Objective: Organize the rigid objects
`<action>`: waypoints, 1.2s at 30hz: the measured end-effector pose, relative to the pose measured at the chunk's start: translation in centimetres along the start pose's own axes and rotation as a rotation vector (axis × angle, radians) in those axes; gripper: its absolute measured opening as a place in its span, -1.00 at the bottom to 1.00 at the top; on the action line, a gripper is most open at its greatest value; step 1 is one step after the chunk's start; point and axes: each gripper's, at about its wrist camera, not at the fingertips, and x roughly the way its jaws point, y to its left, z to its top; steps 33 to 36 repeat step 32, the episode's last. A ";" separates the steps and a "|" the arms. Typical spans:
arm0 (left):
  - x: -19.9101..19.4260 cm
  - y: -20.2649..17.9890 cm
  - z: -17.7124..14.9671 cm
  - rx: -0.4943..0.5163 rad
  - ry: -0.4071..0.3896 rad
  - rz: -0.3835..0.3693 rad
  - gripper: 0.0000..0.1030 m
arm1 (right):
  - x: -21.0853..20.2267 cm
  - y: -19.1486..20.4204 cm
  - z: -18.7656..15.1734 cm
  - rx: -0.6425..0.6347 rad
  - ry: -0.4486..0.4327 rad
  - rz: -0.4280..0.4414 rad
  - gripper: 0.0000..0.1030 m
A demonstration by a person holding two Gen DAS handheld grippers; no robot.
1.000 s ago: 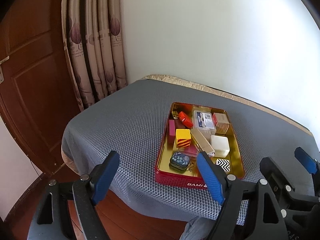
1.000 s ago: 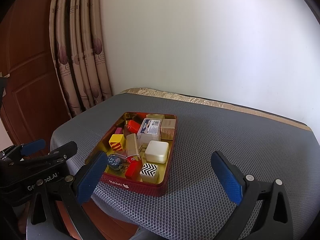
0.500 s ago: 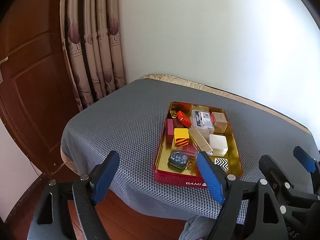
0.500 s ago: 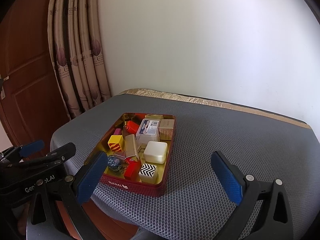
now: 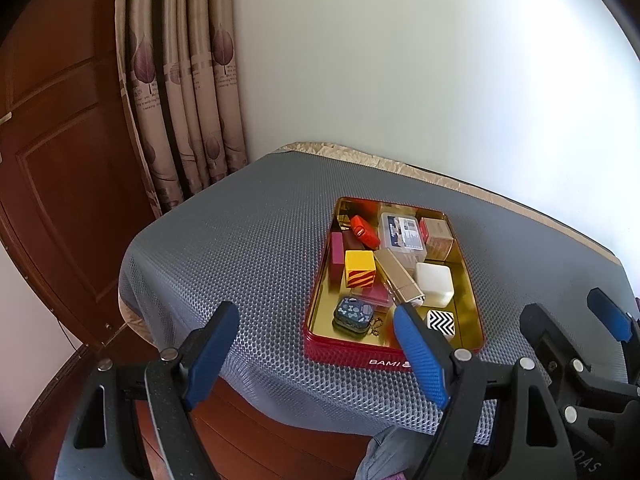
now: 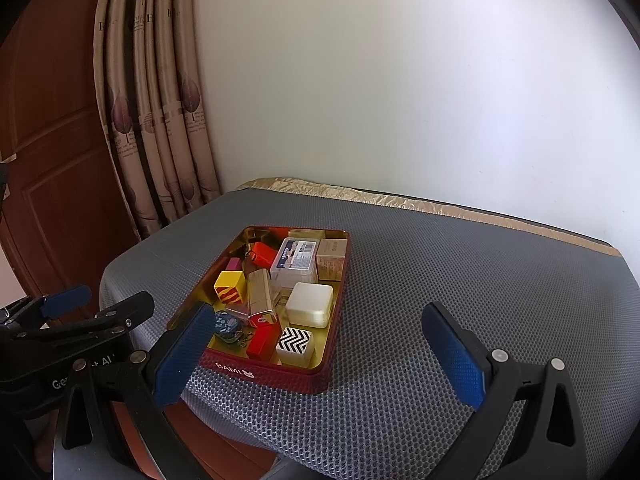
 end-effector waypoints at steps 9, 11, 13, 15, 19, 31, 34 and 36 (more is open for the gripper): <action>0.2 0.0 -0.1 -0.006 0.018 0.001 0.59 | -0.1 0.1 0.0 0.000 0.000 0.000 0.99; 0.4 0.2 0.0 -0.011 0.026 0.001 0.59 | -0.1 0.0 0.1 0.000 -0.001 -0.001 0.99; 0.5 0.3 0.0 -0.015 0.034 -0.002 0.59 | -0.1 0.0 0.1 0.000 0.000 0.001 0.99; 0.5 0.3 -0.1 -0.015 0.034 0.001 0.59 | -0.1 0.0 0.1 0.001 0.000 0.000 0.99; 0.5 0.2 -0.1 -0.013 0.036 0.001 0.59 | -0.1 0.0 0.1 0.001 0.000 0.001 0.99; 0.9 0.3 -0.1 -0.020 0.052 -0.003 0.59 | -0.1 -0.1 0.2 0.001 0.000 0.002 0.99; 0.9 0.3 -0.1 -0.019 0.052 -0.002 0.59 | -0.1 -0.1 0.2 0.000 0.000 0.002 0.99; 0.9 0.3 -0.1 -0.019 0.052 -0.002 0.59 | -0.1 -0.1 0.2 0.000 0.000 0.002 0.99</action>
